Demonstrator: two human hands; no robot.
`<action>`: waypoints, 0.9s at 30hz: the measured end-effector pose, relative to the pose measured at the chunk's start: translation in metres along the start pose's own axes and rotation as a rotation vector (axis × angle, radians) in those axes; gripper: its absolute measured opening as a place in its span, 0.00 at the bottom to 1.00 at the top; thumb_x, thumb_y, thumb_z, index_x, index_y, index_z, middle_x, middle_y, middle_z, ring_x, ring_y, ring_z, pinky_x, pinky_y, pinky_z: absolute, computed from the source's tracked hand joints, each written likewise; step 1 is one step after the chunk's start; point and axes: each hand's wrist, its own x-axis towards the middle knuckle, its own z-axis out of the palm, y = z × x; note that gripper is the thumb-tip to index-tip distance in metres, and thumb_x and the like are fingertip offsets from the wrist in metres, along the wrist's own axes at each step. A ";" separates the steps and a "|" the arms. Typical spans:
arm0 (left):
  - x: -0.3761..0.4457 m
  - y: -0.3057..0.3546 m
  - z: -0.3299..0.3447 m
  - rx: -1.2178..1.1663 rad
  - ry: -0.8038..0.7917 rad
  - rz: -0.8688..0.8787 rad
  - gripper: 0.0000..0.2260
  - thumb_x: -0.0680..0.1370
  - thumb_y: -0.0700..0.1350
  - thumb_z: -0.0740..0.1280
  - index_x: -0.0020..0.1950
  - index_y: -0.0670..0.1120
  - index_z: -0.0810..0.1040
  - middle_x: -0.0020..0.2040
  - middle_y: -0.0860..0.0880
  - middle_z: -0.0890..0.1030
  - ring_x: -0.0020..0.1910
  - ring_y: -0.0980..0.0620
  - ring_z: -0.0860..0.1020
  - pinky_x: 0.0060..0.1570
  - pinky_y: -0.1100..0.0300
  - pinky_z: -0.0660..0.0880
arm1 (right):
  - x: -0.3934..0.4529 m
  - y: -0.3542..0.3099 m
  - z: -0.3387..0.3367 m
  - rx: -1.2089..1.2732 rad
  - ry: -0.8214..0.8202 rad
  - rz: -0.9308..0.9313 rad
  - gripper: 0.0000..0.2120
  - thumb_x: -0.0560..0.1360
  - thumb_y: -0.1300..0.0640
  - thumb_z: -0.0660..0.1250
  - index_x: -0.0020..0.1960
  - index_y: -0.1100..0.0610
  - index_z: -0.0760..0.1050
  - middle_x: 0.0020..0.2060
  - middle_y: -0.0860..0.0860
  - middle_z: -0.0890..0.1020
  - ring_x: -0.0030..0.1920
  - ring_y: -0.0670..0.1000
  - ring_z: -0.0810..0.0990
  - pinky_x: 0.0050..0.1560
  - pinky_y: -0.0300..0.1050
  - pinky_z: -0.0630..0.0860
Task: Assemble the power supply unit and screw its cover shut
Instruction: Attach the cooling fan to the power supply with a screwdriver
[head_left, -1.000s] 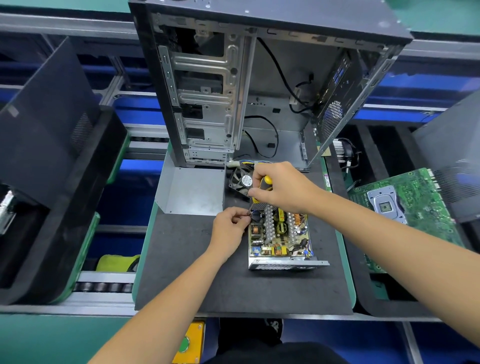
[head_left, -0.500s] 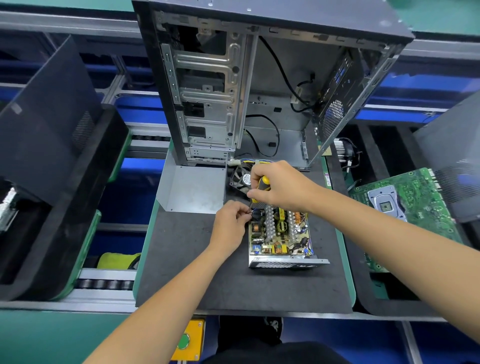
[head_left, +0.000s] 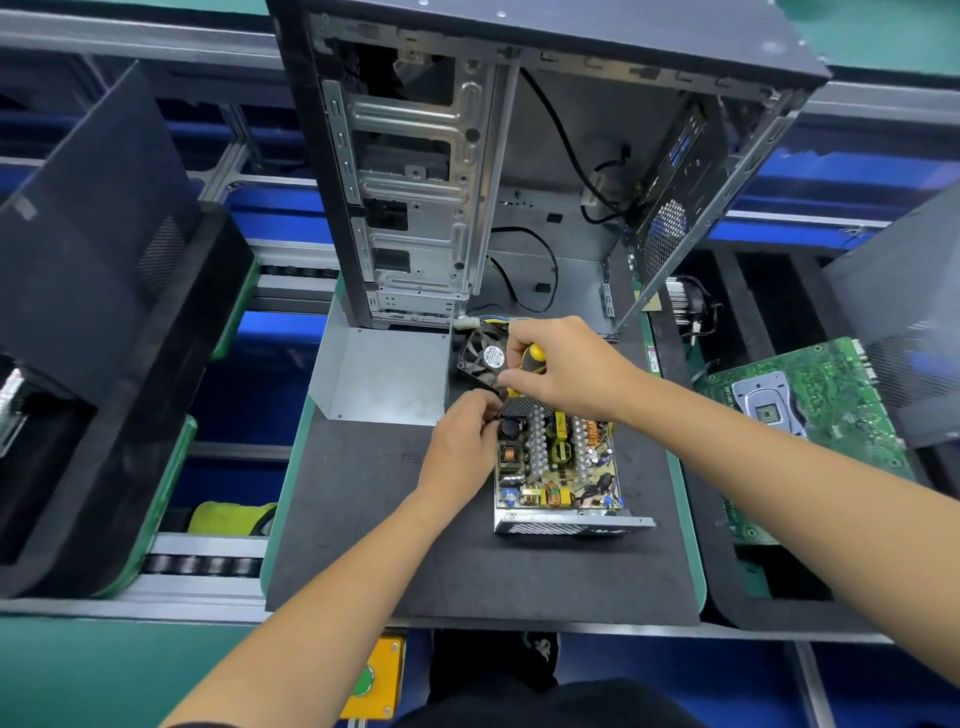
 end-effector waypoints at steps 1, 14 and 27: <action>0.000 0.000 0.000 -0.006 -0.007 -0.010 0.08 0.76 0.34 0.65 0.53 0.44 0.75 0.45 0.53 0.75 0.40 0.61 0.71 0.42 0.69 0.67 | 0.000 0.001 0.000 -0.007 -0.002 0.000 0.09 0.75 0.51 0.71 0.41 0.51 0.71 0.36 0.46 0.78 0.35 0.50 0.76 0.35 0.43 0.72; -0.014 -0.012 0.011 -0.013 0.032 -0.192 0.01 0.78 0.41 0.65 0.48 0.46 0.75 0.40 0.57 0.71 0.38 0.61 0.72 0.41 0.66 0.67 | 0.005 0.009 0.011 -0.051 -0.030 -0.011 0.09 0.75 0.51 0.70 0.41 0.52 0.72 0.36 0.46 0.77 0.40 0.51 0.77 0.33 0.42 0.68; -0.008 -0.016 0.013 -0.029 0.036 -0.230 0.02 0.76 0.42 0.68 0.46 0.46 0.80 0.40 0.52 0.74 0.37 0.59 0.71 0.40 0.65 0.66 | 0.007 0.009 0.018 -0.124 -0.069 -0.077 0.09 0.75 0.52 0.69 0.41 0.51 0.70 0.37 0.47 0.77 0.38 0.49 0.72 0.37 0.44 0.65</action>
